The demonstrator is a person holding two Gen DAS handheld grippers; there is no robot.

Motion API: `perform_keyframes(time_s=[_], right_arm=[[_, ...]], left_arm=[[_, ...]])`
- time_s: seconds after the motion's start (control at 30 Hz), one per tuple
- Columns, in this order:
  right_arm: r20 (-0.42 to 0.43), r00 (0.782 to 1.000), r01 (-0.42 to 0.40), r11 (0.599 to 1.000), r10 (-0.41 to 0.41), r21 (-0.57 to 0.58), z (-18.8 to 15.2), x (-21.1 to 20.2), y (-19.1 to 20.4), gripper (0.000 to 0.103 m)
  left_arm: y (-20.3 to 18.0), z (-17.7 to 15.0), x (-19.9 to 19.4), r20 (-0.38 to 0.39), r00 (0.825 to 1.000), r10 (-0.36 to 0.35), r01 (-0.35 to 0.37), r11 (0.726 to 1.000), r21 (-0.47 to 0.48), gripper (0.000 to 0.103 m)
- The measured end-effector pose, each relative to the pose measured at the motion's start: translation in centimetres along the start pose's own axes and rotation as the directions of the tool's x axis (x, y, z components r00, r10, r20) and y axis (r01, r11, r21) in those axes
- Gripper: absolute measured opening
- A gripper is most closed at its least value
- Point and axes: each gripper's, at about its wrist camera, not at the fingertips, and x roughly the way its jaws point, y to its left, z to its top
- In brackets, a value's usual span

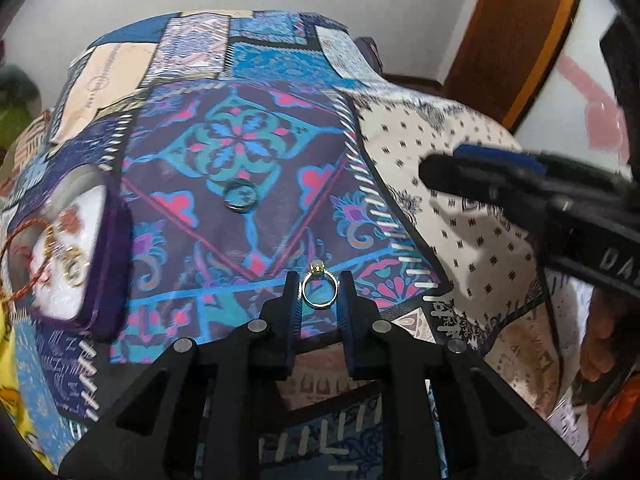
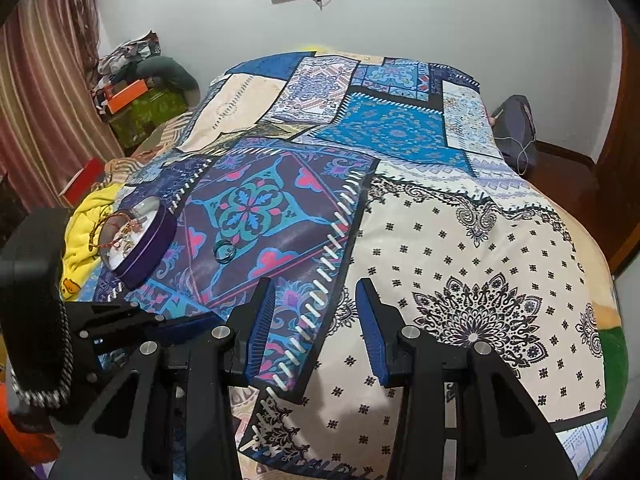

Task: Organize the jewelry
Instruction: 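Move the left gripper to a gold ring on the quilt and grasp it, then grasp the dark ring with the right gripper while the left carries its gold ring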

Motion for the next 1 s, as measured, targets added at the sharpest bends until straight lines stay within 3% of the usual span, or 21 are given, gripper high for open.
perform_keyframes(time_s=[0.43, 0.6, 0.9, 1.0], right_arm=[[-0.038, 0.994, -0.103, 0.992, 0.100, -0.069, 0.8, 3.2, 4.0, 0.038], [-0.093, 0.983, -0.165, 0.983, 0.157, -0.082, 1.4, 6.1, 5.4, 0.038], [-0.120, 0.982, -0.160, 0.982, 0.148, -0.097, 1.4, 8.8, 6.4, 0.032], [-0.105, 0.987, -0.132, 0.985, 0.120, -0.113, 1.1, 8.7, 6.5, 0.025]], left_arm=[[4.9, 1.8, -6.5, 0.189, 0.977, 0.094, -0.078, 0.993, -0.091, 0.017], [6.4, 2.0, -6.7, 0.202, 0.974, 0.099, -0.076, 0.990, -0.118, 0.017], [7.0, 1.2, -6.1, 0.204, 0.974, 0.097, -0.069, 0.988, -0.140, 0.017], [7.1, 1.3, -6.2, 0.207, 0.973, 0.098, -0.070, 0.987, -0.142, 0.017]])
